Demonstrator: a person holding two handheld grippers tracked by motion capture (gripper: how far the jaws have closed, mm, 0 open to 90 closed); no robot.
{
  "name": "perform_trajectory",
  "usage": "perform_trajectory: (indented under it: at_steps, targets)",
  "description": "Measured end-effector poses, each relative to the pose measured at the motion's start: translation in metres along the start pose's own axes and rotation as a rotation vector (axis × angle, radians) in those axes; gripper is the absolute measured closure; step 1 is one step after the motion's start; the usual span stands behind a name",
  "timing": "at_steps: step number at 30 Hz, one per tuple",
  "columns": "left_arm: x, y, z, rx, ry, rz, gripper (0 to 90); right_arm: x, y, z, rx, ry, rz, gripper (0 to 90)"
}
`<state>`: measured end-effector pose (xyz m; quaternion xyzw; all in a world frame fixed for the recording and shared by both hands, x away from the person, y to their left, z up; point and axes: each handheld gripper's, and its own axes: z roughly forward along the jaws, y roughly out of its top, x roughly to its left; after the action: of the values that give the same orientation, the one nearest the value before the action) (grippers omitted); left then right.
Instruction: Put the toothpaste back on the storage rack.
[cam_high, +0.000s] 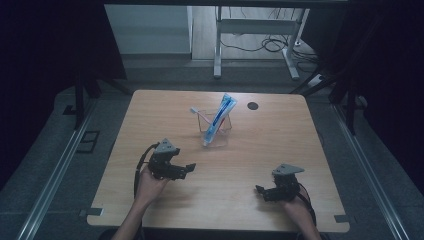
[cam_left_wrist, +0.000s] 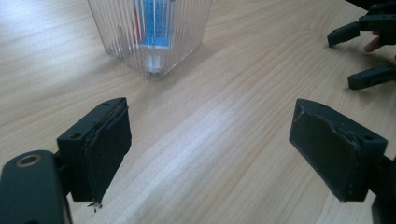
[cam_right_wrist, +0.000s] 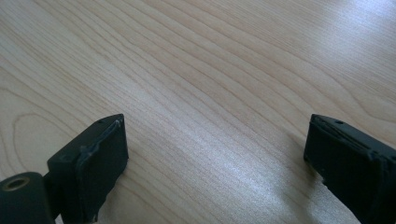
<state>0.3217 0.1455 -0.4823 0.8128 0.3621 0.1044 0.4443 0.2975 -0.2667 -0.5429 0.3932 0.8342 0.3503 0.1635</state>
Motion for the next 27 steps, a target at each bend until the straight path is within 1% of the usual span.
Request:
perform_trajectory:
  at_steps: [11,27]
  targets:
    - [-0.006,-0.013,-0.013,-0.008,0.012,-0.002,13.1,0.0,0.0,0.0,0.0,0.0,-0.001,6.1]
    - [-0.013,-0.045,-0.021,0.004,0.029,-0.014,13.2,0.0,0.0,0.0,0.001,0.0,0.002,6.1]
